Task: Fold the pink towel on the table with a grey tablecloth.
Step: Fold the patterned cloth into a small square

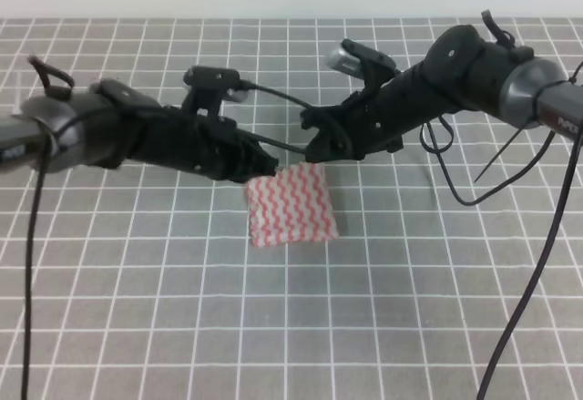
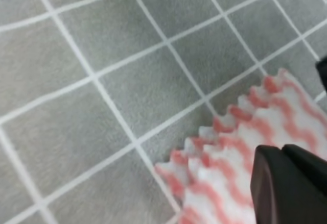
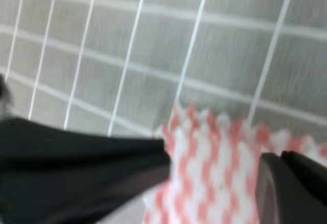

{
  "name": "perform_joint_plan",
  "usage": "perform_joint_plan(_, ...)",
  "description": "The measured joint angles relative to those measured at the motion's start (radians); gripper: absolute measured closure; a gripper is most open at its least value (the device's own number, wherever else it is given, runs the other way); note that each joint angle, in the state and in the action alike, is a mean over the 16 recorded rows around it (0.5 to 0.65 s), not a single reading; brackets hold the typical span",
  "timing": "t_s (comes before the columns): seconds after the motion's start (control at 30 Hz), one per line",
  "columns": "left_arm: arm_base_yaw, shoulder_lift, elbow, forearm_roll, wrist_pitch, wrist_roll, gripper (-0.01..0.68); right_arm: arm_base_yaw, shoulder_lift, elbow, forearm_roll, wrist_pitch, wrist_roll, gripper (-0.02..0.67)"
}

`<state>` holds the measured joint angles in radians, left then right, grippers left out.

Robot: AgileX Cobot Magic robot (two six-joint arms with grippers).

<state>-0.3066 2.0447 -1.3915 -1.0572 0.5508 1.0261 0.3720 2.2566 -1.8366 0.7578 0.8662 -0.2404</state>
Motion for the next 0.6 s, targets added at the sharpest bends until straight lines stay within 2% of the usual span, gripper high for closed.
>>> perform_joint_plan(0.2, 0.000, 0.036, 0.000, -0.061, -0.016, 0.057, 0.676, -0.001, 0.022, 0.000, 0.012, -0.055, 0.004, 0.664)
perform_joint_plan(0.6, 0.000, 0.049, 0.000, -0.066, -0.017, 0.066, 0.677, -0.019, 0.055, -0.007, 0.019, -0.052, 0.022, 0.664)
